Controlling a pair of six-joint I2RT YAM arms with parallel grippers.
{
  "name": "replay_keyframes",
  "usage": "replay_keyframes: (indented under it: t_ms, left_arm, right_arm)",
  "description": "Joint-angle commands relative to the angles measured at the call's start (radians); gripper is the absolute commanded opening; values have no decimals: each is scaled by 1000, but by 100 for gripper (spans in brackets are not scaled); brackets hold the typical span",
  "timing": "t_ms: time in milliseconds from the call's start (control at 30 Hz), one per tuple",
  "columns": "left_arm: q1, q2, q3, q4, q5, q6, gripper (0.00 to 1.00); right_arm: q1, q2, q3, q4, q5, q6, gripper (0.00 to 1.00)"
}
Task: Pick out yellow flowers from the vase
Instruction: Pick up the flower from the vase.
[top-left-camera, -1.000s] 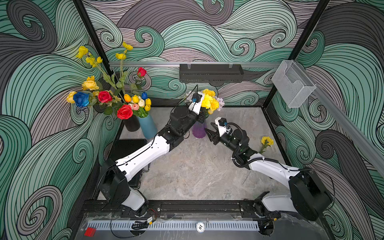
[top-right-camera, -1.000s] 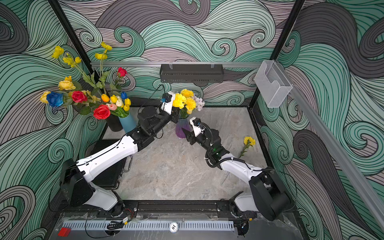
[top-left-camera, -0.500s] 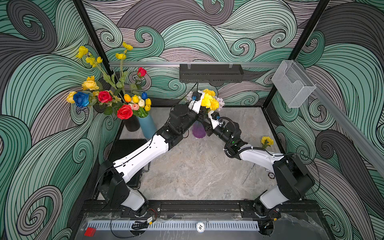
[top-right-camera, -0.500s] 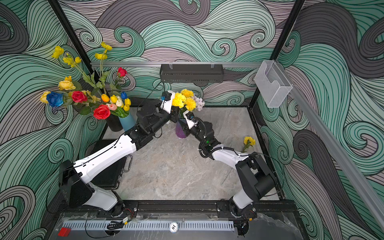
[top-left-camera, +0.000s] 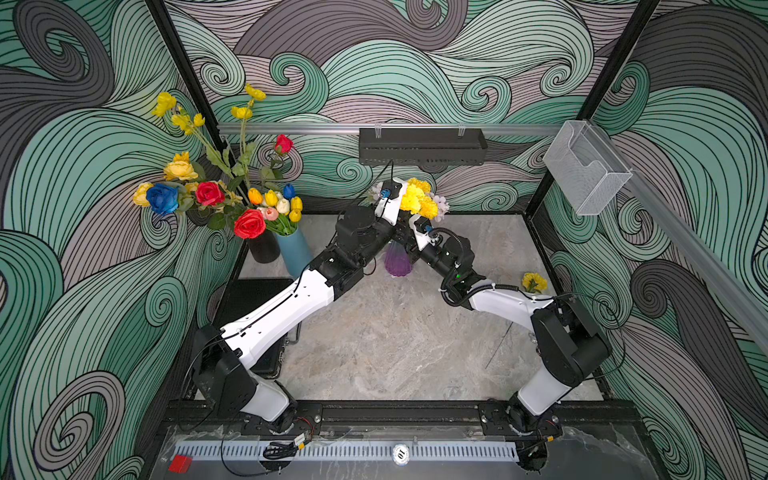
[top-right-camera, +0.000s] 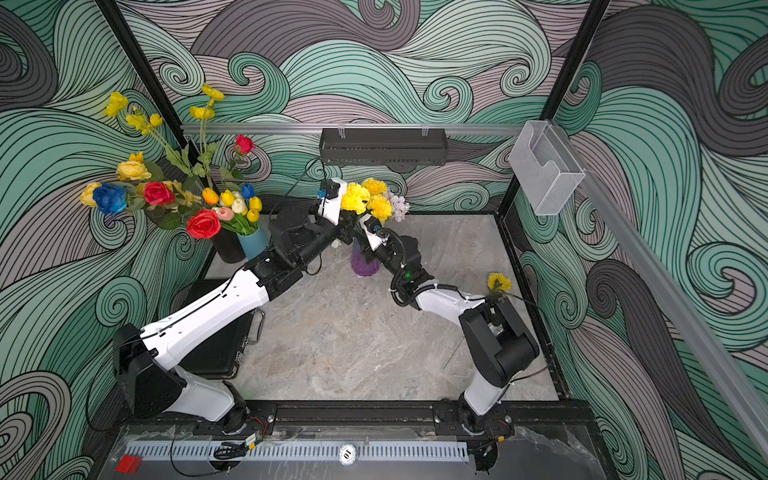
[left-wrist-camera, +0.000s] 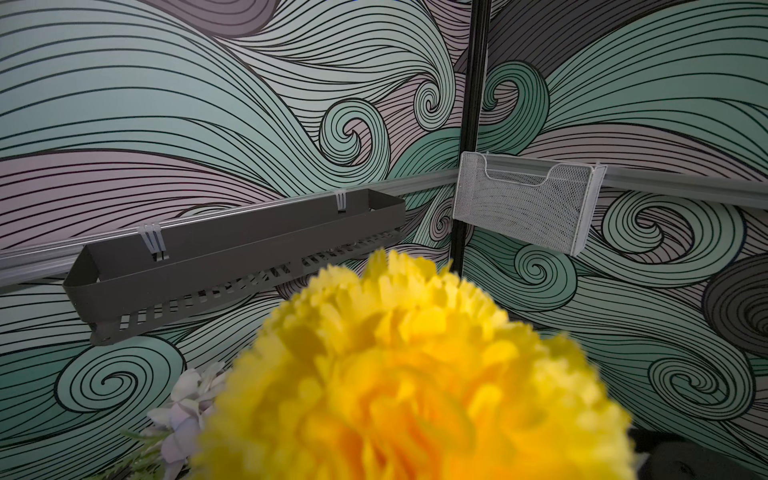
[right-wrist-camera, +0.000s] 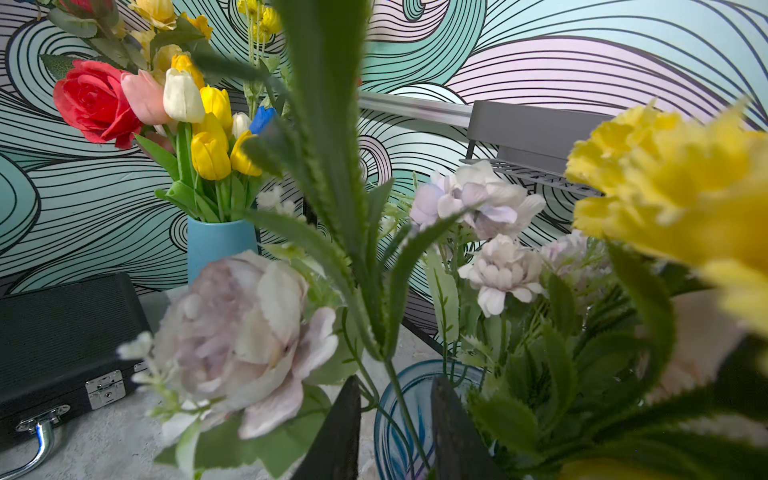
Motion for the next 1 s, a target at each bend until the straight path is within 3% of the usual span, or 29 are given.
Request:
replay_keyframes:
  t_ms: [0,733,967]
  left_arm:
    - [7,-29,42,-6,22,-16,24]
    - [7,-34,45,-12,18,-26,24]
    - [7,-73,22,-6,14,-21,32]
  right_arm:
    - [7,17,28,25,4,-35,28]
    - [10,13,68,-28,-4,-41,3]
    - [12,-5,78,-59,-6,-37,1]
